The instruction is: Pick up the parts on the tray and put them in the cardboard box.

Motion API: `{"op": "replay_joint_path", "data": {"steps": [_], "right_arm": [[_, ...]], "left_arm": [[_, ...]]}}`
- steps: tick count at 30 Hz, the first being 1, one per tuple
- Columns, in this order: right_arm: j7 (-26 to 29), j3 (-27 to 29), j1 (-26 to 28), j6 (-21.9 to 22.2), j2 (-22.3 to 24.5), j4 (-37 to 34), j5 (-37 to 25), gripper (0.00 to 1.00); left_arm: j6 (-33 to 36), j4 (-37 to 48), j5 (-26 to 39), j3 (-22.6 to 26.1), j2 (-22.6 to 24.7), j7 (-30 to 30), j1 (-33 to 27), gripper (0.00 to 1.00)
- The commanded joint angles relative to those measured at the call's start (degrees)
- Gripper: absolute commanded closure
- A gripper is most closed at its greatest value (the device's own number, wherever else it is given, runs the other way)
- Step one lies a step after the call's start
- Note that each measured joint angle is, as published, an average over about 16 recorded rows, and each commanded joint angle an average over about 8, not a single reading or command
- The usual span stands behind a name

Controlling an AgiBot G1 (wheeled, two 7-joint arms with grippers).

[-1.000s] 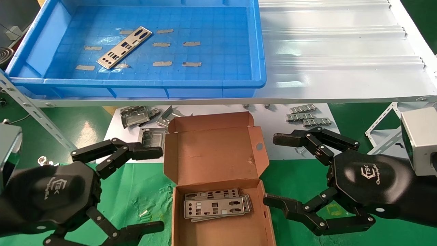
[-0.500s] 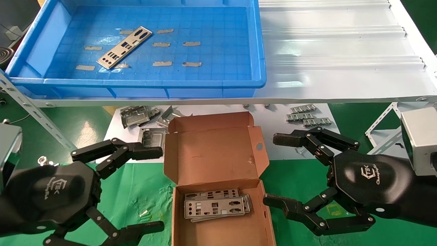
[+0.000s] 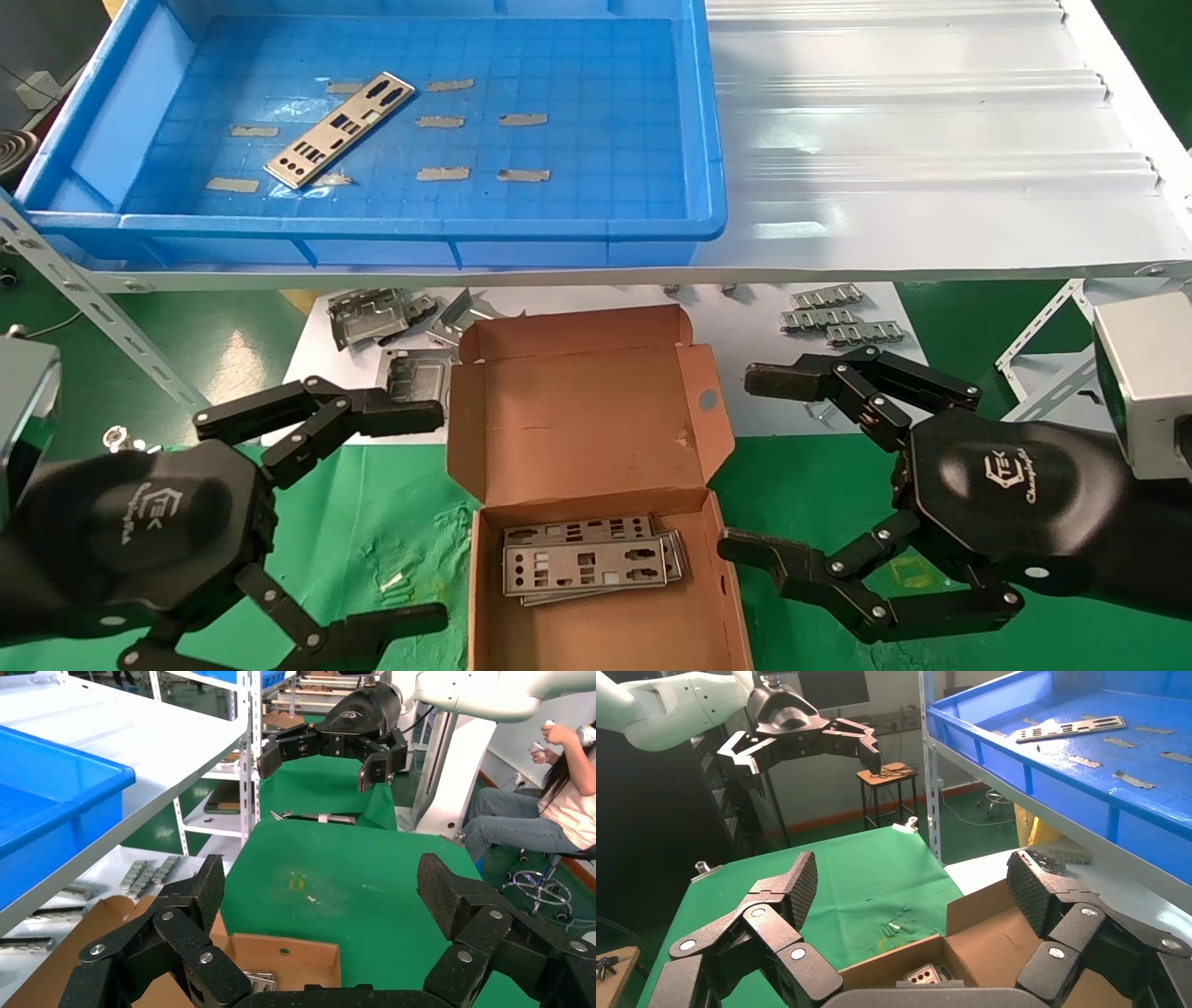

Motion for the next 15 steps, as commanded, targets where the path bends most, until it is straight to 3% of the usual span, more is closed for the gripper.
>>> {"op": "replay_joint_path", "data": {"steps": [1,15], "right_arm": [[0.00,0.00,0.00,0.00,0.00,0.00,0.00,0.00],[0.00,0.00,0.00,0.00,0.00,0.00,0.00,0.00]], "left_arm": [[0.00,0.00,0.00,0.00,0.00,0.00,0.00,0.00],[0.00,0.00,0.00,0.00,0.00,0.00,0.00,0.00]]}}
